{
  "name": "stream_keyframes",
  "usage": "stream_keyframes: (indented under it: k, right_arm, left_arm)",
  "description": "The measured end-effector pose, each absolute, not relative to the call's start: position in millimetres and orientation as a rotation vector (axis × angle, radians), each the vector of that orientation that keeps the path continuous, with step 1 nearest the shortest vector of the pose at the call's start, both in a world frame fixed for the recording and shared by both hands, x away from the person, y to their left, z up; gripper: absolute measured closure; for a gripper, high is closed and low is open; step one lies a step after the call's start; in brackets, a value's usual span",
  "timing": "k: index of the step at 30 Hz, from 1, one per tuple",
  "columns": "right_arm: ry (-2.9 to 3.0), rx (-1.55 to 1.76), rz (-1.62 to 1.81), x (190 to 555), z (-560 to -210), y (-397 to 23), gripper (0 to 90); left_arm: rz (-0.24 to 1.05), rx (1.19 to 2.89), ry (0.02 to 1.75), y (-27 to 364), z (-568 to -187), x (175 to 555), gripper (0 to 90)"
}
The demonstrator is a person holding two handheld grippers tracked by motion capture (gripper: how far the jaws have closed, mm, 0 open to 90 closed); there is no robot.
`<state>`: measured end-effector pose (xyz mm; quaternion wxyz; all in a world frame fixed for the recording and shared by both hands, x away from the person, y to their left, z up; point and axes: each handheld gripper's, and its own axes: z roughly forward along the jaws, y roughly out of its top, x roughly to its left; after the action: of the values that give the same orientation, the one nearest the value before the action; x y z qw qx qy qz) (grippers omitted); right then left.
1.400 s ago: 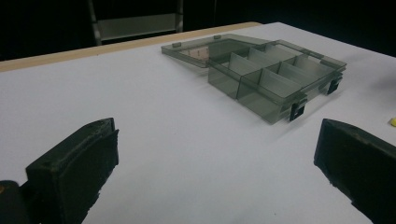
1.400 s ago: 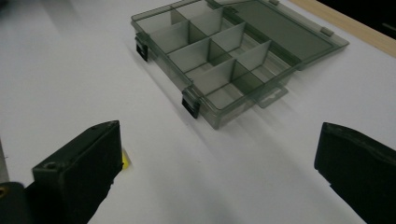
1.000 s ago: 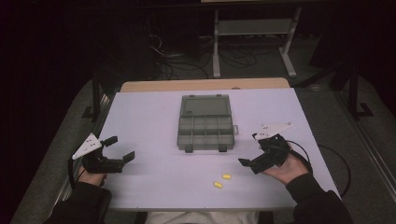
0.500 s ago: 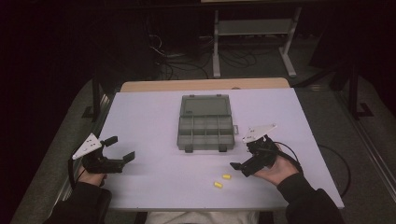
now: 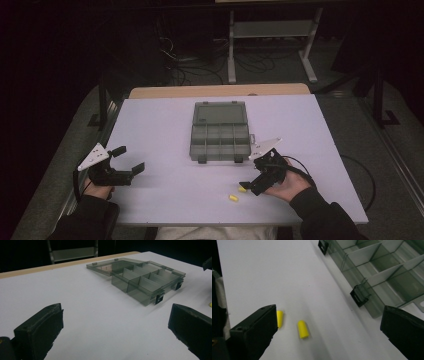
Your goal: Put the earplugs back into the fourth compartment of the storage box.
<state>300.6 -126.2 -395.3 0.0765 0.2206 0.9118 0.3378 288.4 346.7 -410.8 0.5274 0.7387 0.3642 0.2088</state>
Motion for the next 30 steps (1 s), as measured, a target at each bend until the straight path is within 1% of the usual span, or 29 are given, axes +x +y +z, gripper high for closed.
stream_keyframes:
  k: [4, 6, 8, 10, 12, 16, 18, 20, 24, 25, 26, 30]
  right_arm:
    - [2.768, 0.638, 0.977, 299.7, -401.1, -120.8, 2.0]
    - [2.789, 0.623, 0.964, 299.1, -402.9, -119.4, 7.4]
    - [2.799, 0.618, 0.960, 298.8, -404.2, -118.4, 8.2]
    - [2.830, 0.606, 0.942, 299.1, -408.0, -116.9, 13.5]
    - [2.846, 0.599, 0.917, 299.2, -410.5, -115.4, 14.0]
    - [2.884, 0.577, 0.887, 298.9, -415.0, -112.5, 18.6]
    - [2.903, 0.577, 0.870, 298.9, -417.3, -111.6, 22.2]
    - [2.913, 0.572, 0.865, 299.1, -419.1, -111.0, 23.4]
    - [2.933, 0.563, 0.848, 299.2, -422.8, -108.8, 34.0]
    - [2.933, 0.563, 0.848, 299.2, -422.8, -108.8, 34.0]
    - [2.939, 0.554, 0.844, 299.3, -423.8, -107.8, 39.0]
    - [2.944, 0.544, 0.818, 299.2, -426.1, -105.4, 48.8]
  left_arm:
    - [0.498, 1.767, 0.869, 346.7, -410.8, 288.4, 0.0]
    - [0.496, 1.768, 0.870, 346.6, -411.0, 288.6, 0.0]
    - [0.495, 1.768, 0.870, 346.6, -411.0, 288.6, 0.0]
    - [0.494, 1.769, 0.869, 346.5, -411.0, 288.5, 0.0]
    - [0.494, 1.769, 0.869, 346.5, -411.0, 288.6, 0.0]
    - [0.493, 1.767, 0.869, 346.2, -411.1, 288.6, 0.0]
    - [0.493, 1.768, 0.869, 346.1, -411.1, 288.5, 0.0]
    - [0.492, 1.768, 0.869, 346.1, -411.1, 288.5, 0.0]
    - [0.492, 1.771, 0.867, 346.2, -411.0, 288.5, 0.0]
    - [0.492, 1.771, 0.867, 346.2, -411.0, 288.5, 0.0]
    - [0.492, 1.771, 0.866, 346.2, -411.1, 288.5, 0.0]
    - [0.492, 1.772, 0.867, 346.1, -411.1, 288.5, 0.0]
